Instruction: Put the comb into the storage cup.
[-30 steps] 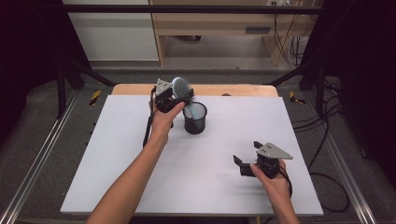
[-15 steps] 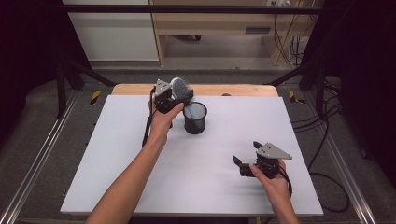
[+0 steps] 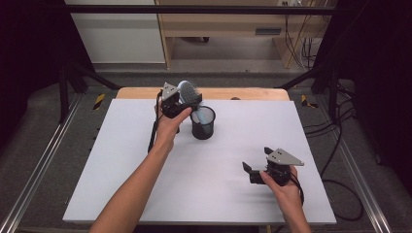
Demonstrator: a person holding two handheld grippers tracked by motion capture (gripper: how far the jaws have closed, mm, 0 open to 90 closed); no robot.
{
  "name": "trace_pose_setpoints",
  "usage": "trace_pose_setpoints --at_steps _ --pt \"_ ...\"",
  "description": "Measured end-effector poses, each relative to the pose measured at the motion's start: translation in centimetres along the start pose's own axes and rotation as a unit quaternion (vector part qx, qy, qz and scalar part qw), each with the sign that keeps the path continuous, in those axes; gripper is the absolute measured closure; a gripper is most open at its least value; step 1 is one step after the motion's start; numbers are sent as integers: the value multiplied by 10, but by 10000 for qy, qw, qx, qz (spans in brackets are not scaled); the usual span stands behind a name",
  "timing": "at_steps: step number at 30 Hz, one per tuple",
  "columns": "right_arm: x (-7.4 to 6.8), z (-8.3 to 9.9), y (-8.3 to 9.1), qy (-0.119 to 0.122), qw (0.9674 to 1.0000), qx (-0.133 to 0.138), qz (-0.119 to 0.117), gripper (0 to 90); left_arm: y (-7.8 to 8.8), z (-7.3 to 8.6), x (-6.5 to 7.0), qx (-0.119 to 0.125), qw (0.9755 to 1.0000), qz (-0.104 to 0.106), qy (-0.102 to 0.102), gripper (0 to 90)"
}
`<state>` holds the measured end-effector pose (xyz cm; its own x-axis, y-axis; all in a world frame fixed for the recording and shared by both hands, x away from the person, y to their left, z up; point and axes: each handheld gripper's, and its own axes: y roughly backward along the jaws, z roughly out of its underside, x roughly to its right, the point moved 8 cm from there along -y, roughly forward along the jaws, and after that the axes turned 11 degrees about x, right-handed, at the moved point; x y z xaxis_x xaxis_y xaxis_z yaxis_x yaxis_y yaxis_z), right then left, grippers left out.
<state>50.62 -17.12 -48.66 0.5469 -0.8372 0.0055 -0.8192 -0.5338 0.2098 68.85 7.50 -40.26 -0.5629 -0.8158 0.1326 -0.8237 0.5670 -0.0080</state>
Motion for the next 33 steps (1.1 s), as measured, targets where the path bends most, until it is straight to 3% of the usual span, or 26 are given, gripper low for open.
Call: trace_pose_setpoints --at_steps 27,33 --pt "-2 2 -1 -15 10000 -57 -57 36 5 8 -11 -91 9999 -129 -5 212" --pt "-2 2 -1 6 10000 -69 -67 37 9 10 -15 -125 9997 -224 -4 166"
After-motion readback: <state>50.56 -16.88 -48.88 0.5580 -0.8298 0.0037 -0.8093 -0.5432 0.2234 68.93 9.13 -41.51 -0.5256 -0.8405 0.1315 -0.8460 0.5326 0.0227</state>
